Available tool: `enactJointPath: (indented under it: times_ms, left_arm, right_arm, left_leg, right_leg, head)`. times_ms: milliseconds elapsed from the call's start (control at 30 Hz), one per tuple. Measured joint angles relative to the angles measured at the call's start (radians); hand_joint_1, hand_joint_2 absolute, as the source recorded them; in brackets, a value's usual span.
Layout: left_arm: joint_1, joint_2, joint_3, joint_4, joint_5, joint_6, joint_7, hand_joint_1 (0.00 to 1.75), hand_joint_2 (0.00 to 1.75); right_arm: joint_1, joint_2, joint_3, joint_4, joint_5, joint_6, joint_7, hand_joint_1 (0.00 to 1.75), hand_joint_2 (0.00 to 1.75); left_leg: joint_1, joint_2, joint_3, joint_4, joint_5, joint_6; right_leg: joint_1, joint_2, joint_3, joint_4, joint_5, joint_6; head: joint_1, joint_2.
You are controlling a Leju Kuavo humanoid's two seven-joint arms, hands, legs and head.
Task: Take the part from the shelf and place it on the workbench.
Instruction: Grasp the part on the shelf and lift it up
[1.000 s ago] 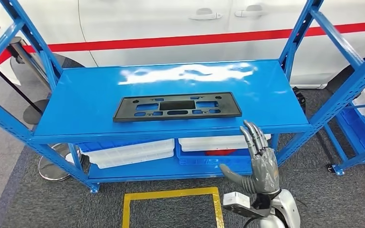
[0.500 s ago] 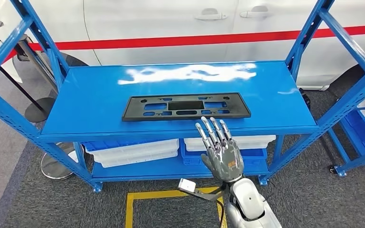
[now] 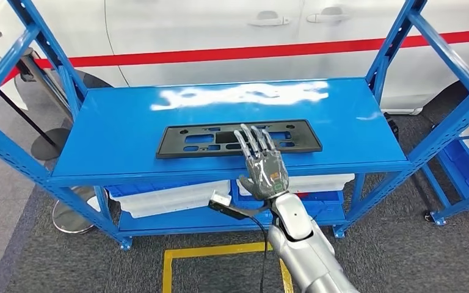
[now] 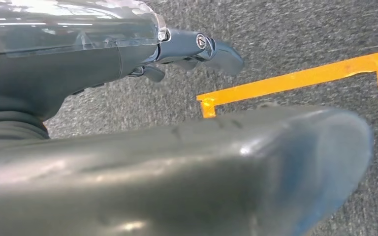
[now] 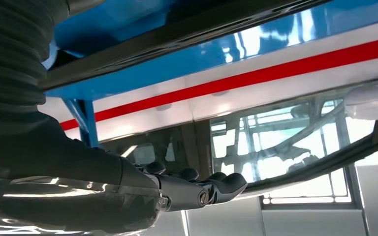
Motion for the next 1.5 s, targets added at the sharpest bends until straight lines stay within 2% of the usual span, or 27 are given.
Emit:
enactJointPath:
  times_ms: [133,200,267,300,333,367,433,500,567,667,700,767,800,833,867,933,967,1033,1100,1167,1200,1267,1300,1333,1367,1433,1500]
  left_arm:
    - [-0.002,-0.002,0.004,0.000,0.001,0.001,-0.002,0.00,0.00]
    - [-0.003,-0.003,0.006,0.000,0.000,0.002,-0.003,0.00,0.00]
    - [-0.005,-0.003,0.008,0.000,-0.001,0.002,-0.001,0.00,0.00]
    - [-0.005,-0.003,0.009,0.000,-0.001,0.003,0.000,0.00,0.00]
    - [-0.005,-0.003,0.009,0.000,-0.001,0.003,0.002,0.00,0.00]
    - [-0.005,-0.003,0.010,0.000,-0.002,0.004,0.005,0.00,0.00]
    - [-0.005,-0.004,0.010,0.000,-0.002,0.006,0.009,0.00,0.00]
    - [-0.007,-0.006,0.012,0.000,-0.001,0.010,0.013,0.00,0.00]
    - [-0.010,-0.006,0.015,0.000,-0.001,0.013,0.017,0.00,0.00]
    - [-0.010,-0.005,0.017,0.000,-0.001,0.017,0.020,0.00,0.00]
    - [-0.010,-0.004,0.018,0.000,-0.001,0.018,0.021,0.00,0.00]
    - [-0.010,-0.004,0.019,0.000,-0.001,0.019,0.022,0.00,0.00]
    - [-0.010,-0.004,0.019,0.000,-0.001,0.019,0.023,0.00,0.00]
    - [-0.009,-0.004,0.019,0.000,-0.001,0.020,0.024,0.00,0.00]
    - [-0.008,-0.004,0.019,0.000,-0.001,0.020,0.026,0.00,0.00]
    - [-0.008,-0.003,0.020,0.000,-0.002,0.020,0.029,0.00,0.00]
    - [-0.008,-0.004,0.020,0.000,-0.002,0.020,0.031,0.00,0.00]
    - [-0.010,-0.004,0.020,0.001,-0.004,0.019,0.035,0.00,0.00]
    - [-0.010,-0.004,0.020,0.001,-0.008,0.018,0.039,0.00,0.00]
    - [-0.009,-0.002,0.020,0.001,-0.013,0.015,0.043,0.00,0.00]
    - [-0.009,-0.002,0.020,0.001,-0.016,0.014,0.045,0.00,0.00]
    - [-0.010,-0.001,0.020,0.001,-0.020,0.013,0.051,0.00,0.00]
    - [-0.011,0.000,0.020,0.001,-0.021,0.014,0.055,0.00,0.00]
    - [-0.011,0.001,0.020,0.001,-0.022,0.016,0.058,0.00,0.00]
    - [-0.010,0.001,0.020,0.001,-0.022,0.018,0.063,0.00,0.00]
    - [-0.010,0.002,0.020,0.001,-0.022,0.026,0.070,0.00,0.00]
    - [-0.011,0.001,0.020,0.001,-0.022,0.034,0.077,0.00,0.00]
  right_arm:
    - [-0.037,0.017,0.005,0.063,-0.004,0.008,0.009,0.00,1.75]
    - [-0.050,0.021,0.006,0.087,-0.005,0.010,0.013,0.00,1.75]
    - [-0.057,0.023,0.006,0.112,-0.006,0.012,0.018,0.00,1.75]
    - [-0.057,0.023,0.006,0.122,-0.006,0.014,0.019,0.00,1.75]
    - [-0.058,0.023,0.006,0.131,-0.006,0.015,0.020,0.00,1.75]
    - [-0.059,0.023,0.006,0.138,-0.005,0.017,0.021,0.00,1.75]
    - [-0.066,0.025,0.006,0.147,-0.005,0.021,0.021,0.00,1.75]
    - [-0.074,0.029,0.006,0.154,-0.004,0.025,0.022,0.00,1.75]
    - [-0.079,0.033,0.006,0.160,-0.004,0.031,0.023,0.00,1.75]
    - [-0.089,0.040,0.006,0.170,-0.004,0.039,0.026,0.00,1.75]
    - [-0.094,0.043,0.006,0.174,-0.004,0.041,0.027,0.00,1.75]
    - [-0.101,0.048,0.007,0.182,-0.005,0.043,0.030,0.00,1.75]
    - [-0.102,0.048,0.007,0.187,-0.006,0.043,0.032,0.00,1.75]
    - [-0.102,0.048,0.007,0.192,-0.007,0.043,0.034,0.00,1.75]
    - [-0.103,0.048,0.007,0.197,-0.007,0.043,0.035,0.00,1.75]
    - [-0.105,0.048,0.007,0.206,-0.007,0.042,0.039,0.00,1.75]
    - [-0.109,0.048,0.007,0.210,-0.007,0.042,0.041,0.00,1.75]
    - [-0.115,0.048,0.007,0.216,-0.007,0.041,0.046,0.00,1.75]
    - [-0.118,0.047,0.006,0.221,-0.009,0.039,0.052,0.00,1.75]
    - [-0.120,0.046,0.004,0.226,-0.011,0.038,0.056,0.00,1.75]
    - [-0.121,0.045,0.003,0.229,-0.013,0.037,0.057,0.00,1.75]
    - [-0.124,0.039,0.000,0.234,-0.017,0.036,0.058,0.00,1.75]
    - [-0.124,0.036,-0.002,0.237,-0.018,0.036,0.058,0.00,1.75]
    - [-0.123,0.032,-0.003,0.242,-0.020,0.037,0.059,0.00,1.75]
    - [-0.123,0.029,-0.004,0.246,-0.021,0.037,0.061,0.00,1.75]
    - [-0.127,0.025,-0.006,0.252,-0.021,0.038,0.069,0.00,1.75]
    - [-0.138,0.023,-0.010,0.260,-0.014,0.038,0.084,0.00,1.75]
  left_leg:
    - [-0.004,-0.004,0.000,-0.008,0.002,0.036]
    - [-0.006,-0.003,0.001,-0.012,0.004,0.051]
    - [-0.013,-0.003,0.001,-0.012,0.003,0.060]
    - [-0.017,-0.003,0.002,-0.012,0.002,0.063]
    - [-0.022,-0.004,0.003,-0.011,0.001,0.065]
    - [-0.027,-0.005,0.006,-0.011,0.000,0.067]
    - [-0.035,-0.007,0.011,-0.011,-0.004,0.069]
    - [-0.039,-0.007,0.011,-0.010,-0.006,0.066]
    - [-0.038,-0.006,0.008,-0.011,-0.008,0.059]
    - [-0.037,-0.004,-0.003,0.019,-0.031,0.043]
    - [-0.035,-0.003,-0.023,0.062,-0.055,0.036]
    - [-0.023,-0.003,-0.087,0.189,-0.110,0.022]
    - [-0.017,-0.002,-0.116,0.241,-0.124,0.015]
    - [-0.011,-0.002,-0.130,0.262,-0.119,0.009]
    - [-0.005,-0.001,-0.125,0.242,-0.095,0.002]
    - [0.005,0.001,-0.069,0.117,-0.022,-0.010]
    - [0.006,0.002,-0.040,0.055,0.000,-0.012]
    - [0.005,0.002,-0.015,0.001,0.007,0.001]
    - [0.001,-0.001,-0.016,0.001,0.002,0.024]
    - [-0.001,-0.002,-0.013,-0.001,0.000,0.039]
    - [-0.001,-0.002,-0.010,-0.003,0.000,0.045]
    - [-0.005,-0.002,-0.006,-0.004,-0.005,0.055]
    - [-0.009,-0.002,-0.003,-0.003,-0.007,0.059]
    - [-0.012,-0.003,0.001,-0.003,-0.011,0.062]
    - [-0.016,-0.004,0.007,-0.003,-0.015,0.065]
    - [-0.023,-0.006,0.022,-0.003,-0.025,0.066]
    - [-0.028,-0.007,0.030,-0.003,-0.033,0.063]
  right_leg:
    - [-0.002,-0.001,-0.003,0.007,-0.008,0.021]
    - [-0.004,-0.001,-0.041,0.090,-0.055,0.023]
    - [0.001,-0.001,-0.111,0.229,-0.113,0.020]
    - [0.004,0.000,-0.137,0.276,-0.122,0.017]
    - [0.008,0.000,-0.146,0.288,-0.113,0.012]
    - [0.013,0.000,-0.135,0.256,-0.084,0.004]
    - [0.025,0.000,-0.076,0.123,-0.014,-0.022]
    - [0.035,-0.001,-0.033,0.026,0.017,-0.040]
    - [0.039,-0.001,-0.027,0.003,0.017,-0.041]
    - [0.025,-0.002,-0.016,-0.016,0.023,-0.040]
    - [0.021,-0.003,-0.012,-0.021,0.025,-0.041]
    - [0.020,-0.004,-0.009,-0.022,0.022,-0.043]
    - [0.018,-0.005,-0.008,-0.021,0.021,-0.041]
    - [0.016,-0.005,-0.007,-0.021,0.019,-0.039]
    - [0.013,-0.005,-0.004,-0.019,0.016,-0.035]
    - [0.006,-0.004,0.004,-0.014,0.006,-0.023]
    - [0.005,-0.002,0.005,-0.009,0.001,-0.015]
    - [0.009,-0.001,0.003,-0.004,-0.005,-0.002]
    - [0.009,0.000,0.004,-0.006,-0.006,0.008]
    - [0.005,-0.001,-0.005,0.018,-0.022,0.015]
    - [0.004,-0.001,-0.026,0.060,-0.042,0.018]
    - [0.006,-0.001,-0.096,0.185,-0.087,0.017]
    - [0.008,-0.001,-0.132,0.240,-0.098,0.015]
    - [0.010,-0.001,-0.154,0.266,-0.093,0.011]
    - [0.013,0.000,-0.160,0.257,-0.071,0.005]
    - [0.024,0.001,-0.126,0.150,0.006,-0.017]
    - [0.036,0.002,-0.084,0.049,0.050,-0.038]
  head:
    - [0.000,0.000]
    - [0.000,0.000]
    - [0.000,0.000]
    - [0.000,0.000]
    - [0.000,0.000]
    - [0.000,0.000]
    - [0.000,0.000]
    - [0.000,0.000]
    - [0.000,0.000]
    - [0.000,0.000]
    - [0.000,0.000]
    - [0.000,0.000]
    - [0.000,0.000]
    - [0.000,0.000]
    - [0.000,0.000]
    - [0.000,0.000]
    - [0.000,0.000]
    - [0.000,0.000]
    - [0.001,0.000]
    - [0.001,0.000]
    - [0.001,0.000]
    - [0.001,0.000]
    - [0.001,0.000]
    - [0.001,0.000]
    - [0.001,0.000]
    - [0.001,0.000]
    - [0.001,0.000]
